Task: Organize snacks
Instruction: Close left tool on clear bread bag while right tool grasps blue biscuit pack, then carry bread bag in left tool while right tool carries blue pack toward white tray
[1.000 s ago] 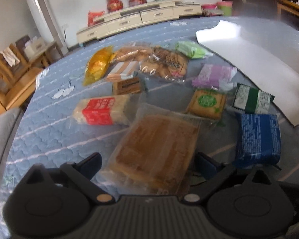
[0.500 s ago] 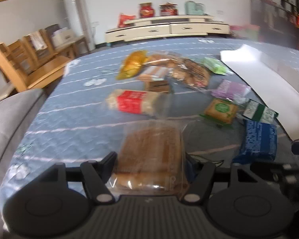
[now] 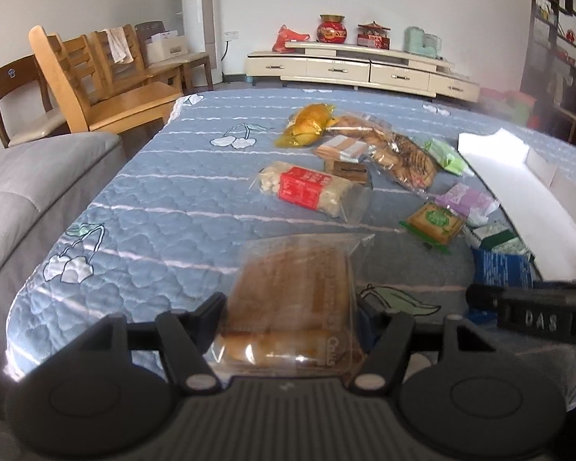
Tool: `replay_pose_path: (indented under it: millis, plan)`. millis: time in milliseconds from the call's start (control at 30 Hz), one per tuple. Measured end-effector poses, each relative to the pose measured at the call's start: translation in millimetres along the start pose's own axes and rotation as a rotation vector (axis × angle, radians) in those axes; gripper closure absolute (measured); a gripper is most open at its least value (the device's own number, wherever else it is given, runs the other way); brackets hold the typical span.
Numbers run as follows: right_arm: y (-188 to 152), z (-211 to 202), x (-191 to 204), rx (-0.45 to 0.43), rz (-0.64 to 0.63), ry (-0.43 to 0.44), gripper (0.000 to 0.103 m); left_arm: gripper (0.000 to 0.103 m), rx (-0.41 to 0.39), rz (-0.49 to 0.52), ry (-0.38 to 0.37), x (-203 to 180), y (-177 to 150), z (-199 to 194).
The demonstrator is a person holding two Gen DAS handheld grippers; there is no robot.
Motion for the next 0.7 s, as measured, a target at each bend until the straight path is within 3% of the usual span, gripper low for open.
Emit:
replay_pose_path:
  millis: [400, 700]
  plan:
    - [-1, -57, -7, -0.101, -0.073, 0.019, 0.050, 0.036, -0.052, -0.007, -0.019, -13, 8, -27]
    - [4, -88, -35, -0.155, -0.036, -0.001, 0.050, 0.036, -0.121, 0.016, -0.036, -34, 18, -50]
Point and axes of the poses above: each gripper's, at about its wrist camera, not at the fingertips, and z roughly the way its jaws point, x to its left, y to its top, the point moved 2 cm from there along z, roughly the way its jaws point, and after that the axes turned 1 degree about y, right-handed, at the moved point
